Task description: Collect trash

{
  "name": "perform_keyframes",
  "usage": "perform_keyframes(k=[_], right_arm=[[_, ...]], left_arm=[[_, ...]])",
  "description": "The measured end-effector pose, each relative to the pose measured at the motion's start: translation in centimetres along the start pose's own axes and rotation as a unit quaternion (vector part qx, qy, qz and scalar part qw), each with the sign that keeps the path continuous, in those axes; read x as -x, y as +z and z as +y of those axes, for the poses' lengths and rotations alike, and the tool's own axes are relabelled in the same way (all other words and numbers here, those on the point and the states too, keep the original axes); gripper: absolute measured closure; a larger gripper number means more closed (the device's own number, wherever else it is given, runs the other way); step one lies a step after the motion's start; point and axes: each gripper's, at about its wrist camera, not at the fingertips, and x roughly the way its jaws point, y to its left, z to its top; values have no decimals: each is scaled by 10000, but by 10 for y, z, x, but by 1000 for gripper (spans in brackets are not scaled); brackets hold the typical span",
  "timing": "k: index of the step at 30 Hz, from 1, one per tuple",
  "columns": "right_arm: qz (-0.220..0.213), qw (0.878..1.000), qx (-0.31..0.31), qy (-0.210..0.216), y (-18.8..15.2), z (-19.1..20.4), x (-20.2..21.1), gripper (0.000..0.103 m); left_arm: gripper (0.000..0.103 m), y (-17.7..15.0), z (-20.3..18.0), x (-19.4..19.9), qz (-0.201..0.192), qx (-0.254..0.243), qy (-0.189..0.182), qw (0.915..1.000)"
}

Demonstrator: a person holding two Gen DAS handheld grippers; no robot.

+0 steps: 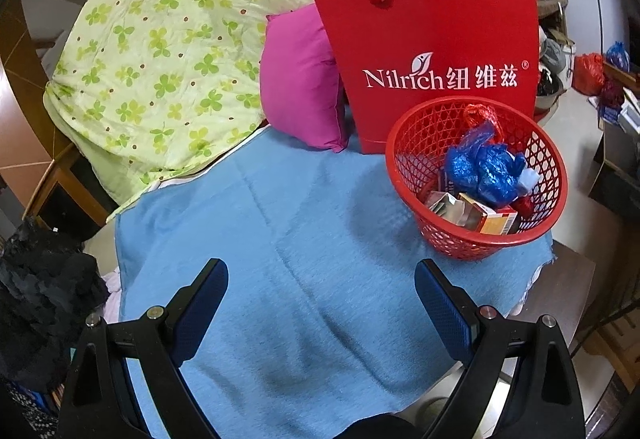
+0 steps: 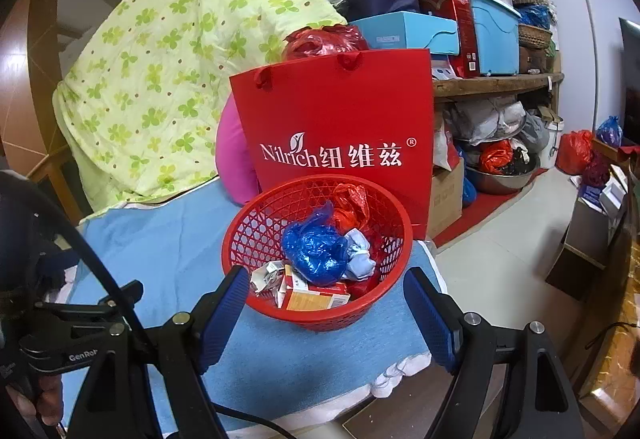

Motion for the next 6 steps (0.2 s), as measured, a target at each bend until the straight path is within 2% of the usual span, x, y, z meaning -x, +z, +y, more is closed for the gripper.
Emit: perform_keyframes(k=[6], right_arm=[[41, 10000, 69, -59, 1, 21, -6, 21]], left_arm=[[9, -12, 26, -5, -106, 243, -249, 9993]])
